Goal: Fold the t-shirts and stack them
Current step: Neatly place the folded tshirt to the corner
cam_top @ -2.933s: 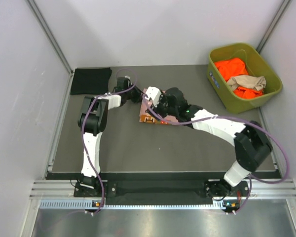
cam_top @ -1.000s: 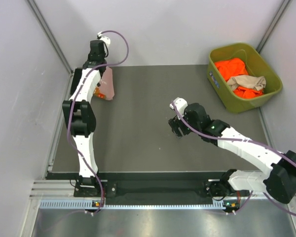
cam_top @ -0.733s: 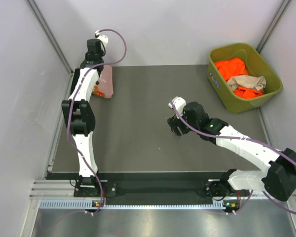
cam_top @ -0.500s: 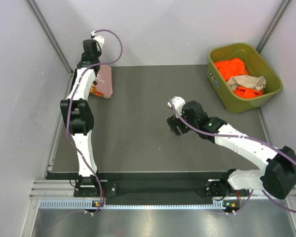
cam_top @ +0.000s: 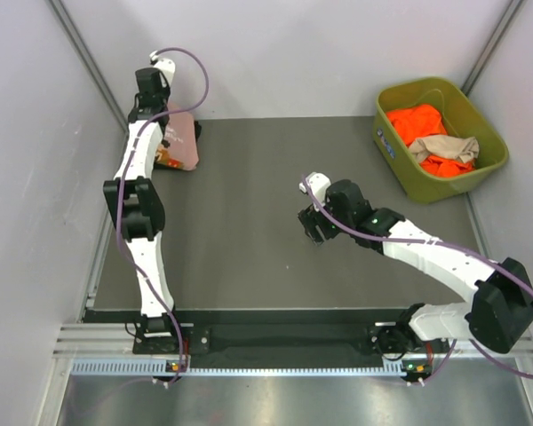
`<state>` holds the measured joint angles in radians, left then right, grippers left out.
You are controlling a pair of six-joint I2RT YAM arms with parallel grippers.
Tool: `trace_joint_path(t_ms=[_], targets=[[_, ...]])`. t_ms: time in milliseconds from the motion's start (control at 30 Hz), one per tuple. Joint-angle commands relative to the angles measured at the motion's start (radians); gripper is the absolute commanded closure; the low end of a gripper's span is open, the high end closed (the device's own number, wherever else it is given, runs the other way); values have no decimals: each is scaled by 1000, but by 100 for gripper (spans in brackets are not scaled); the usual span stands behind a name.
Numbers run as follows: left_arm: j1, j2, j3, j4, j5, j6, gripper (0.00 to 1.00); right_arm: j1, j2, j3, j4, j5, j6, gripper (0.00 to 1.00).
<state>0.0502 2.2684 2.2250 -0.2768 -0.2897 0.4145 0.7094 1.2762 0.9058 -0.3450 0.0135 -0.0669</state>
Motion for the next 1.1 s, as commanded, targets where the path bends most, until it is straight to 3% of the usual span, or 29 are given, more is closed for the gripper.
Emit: trace_joint_path(t_ms=[0,1067], targets=[[10,13,53,90,44,-26,100,-10,2,54,18,-7,9,27],[135,295,211,202,147,-183,100,-10,189,188,-28,-46,-1,27]])
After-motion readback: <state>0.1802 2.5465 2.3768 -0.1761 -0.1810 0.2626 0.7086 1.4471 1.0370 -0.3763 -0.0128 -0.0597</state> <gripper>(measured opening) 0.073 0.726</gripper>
